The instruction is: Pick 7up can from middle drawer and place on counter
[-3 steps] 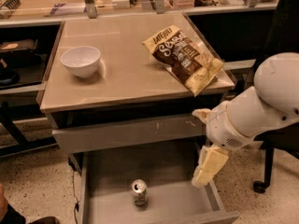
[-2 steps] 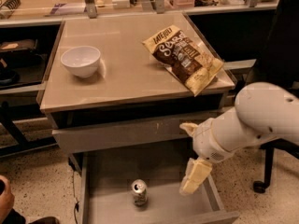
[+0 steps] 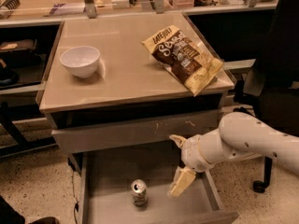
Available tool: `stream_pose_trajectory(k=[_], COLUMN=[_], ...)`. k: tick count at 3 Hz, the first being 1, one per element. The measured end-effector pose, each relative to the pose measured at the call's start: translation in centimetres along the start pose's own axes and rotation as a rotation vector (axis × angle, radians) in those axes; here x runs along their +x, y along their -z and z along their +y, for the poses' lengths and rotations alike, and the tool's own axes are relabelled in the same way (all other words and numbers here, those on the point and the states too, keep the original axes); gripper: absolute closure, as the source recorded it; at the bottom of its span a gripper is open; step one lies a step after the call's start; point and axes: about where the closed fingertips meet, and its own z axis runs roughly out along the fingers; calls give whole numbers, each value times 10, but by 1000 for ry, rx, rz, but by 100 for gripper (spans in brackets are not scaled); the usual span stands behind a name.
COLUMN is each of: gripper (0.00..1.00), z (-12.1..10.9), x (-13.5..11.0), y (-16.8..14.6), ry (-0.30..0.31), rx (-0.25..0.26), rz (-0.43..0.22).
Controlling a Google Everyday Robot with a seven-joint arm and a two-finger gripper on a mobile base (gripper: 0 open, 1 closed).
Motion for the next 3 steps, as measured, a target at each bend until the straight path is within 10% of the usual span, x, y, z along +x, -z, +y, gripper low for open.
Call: stream_pose_trajectory(k=[3], gripper=[0], z=[4], x=[20], y=[-67], ry=[-6], rx=[-17], rz=[-138])
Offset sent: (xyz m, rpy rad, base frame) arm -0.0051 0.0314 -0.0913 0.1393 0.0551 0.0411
